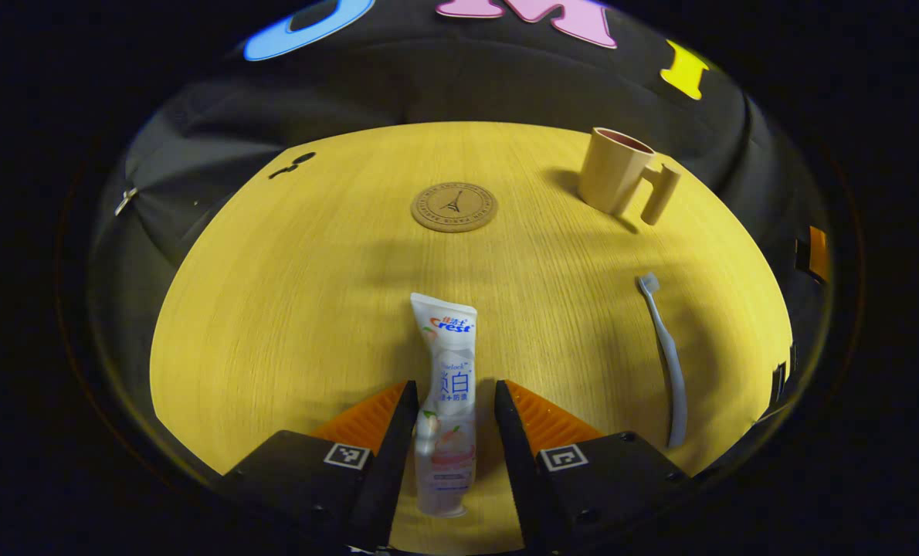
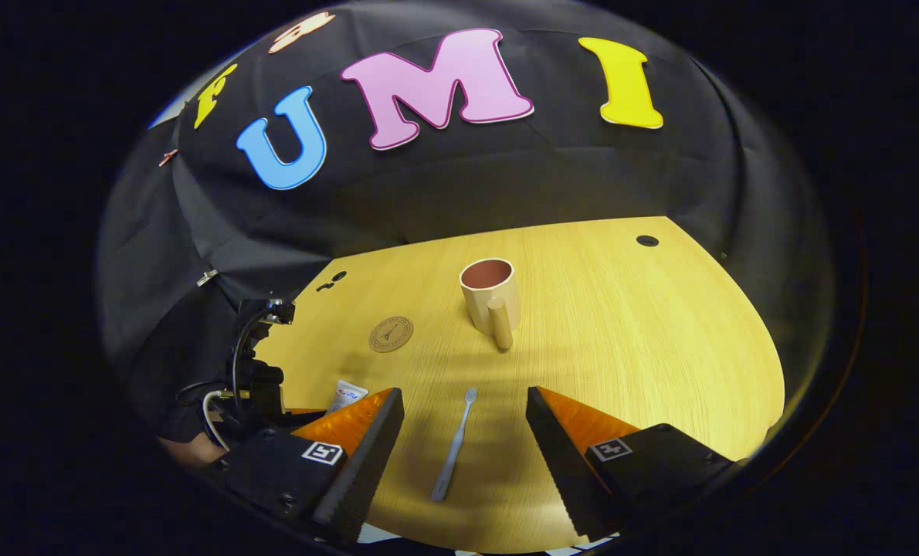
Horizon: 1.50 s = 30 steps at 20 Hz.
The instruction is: Put the toothbrush and toothpaste on the desktop into the cup, then pick up the cup and place it on the coaster on the desktop.
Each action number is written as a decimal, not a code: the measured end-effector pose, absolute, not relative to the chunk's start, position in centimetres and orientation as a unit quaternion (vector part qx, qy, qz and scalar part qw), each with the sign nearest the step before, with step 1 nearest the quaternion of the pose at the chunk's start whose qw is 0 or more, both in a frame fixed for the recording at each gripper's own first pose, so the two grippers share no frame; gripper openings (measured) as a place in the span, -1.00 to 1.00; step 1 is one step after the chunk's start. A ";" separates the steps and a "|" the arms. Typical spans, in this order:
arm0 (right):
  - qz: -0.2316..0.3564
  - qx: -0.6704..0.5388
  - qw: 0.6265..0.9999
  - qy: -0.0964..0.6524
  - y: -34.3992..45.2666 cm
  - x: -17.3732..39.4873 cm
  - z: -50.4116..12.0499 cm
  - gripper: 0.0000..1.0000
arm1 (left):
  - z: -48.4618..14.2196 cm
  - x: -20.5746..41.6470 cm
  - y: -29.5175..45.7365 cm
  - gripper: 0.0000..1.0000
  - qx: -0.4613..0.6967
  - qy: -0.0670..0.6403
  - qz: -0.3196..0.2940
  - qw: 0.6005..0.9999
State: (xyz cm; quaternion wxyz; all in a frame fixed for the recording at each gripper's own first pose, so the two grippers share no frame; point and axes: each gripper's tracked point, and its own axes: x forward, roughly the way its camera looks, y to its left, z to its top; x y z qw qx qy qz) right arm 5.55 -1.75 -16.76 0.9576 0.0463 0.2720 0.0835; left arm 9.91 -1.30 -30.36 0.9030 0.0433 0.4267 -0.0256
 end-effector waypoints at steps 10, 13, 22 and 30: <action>0.032 0.035 0.938 0.342 -1.2 5.9 -21.7 0.97 | -29.9 10.0 -1.0 -0.60 0.017 0.416 -0.025 0.909; 0.024 0.025 0.933 0.359 -0.9 6.1 -23.1 0.98 | -28.4 9.2 -1.0 -0.51 0.022 0.397 -0.040 0.917; -0.015 0.000 0.898 0.440 -0.5 6.6 -28.8 0.98 | -23.2 6.5 0.2 -0.51 0.014 0.366 -0.051 0.929; -0.031 -0.023 0.882 0.470 -0.4 6.6 -31.5 0.99 | -23.1 4.8 1.0 -0.51 -0.001 0.373 -0.042 0.927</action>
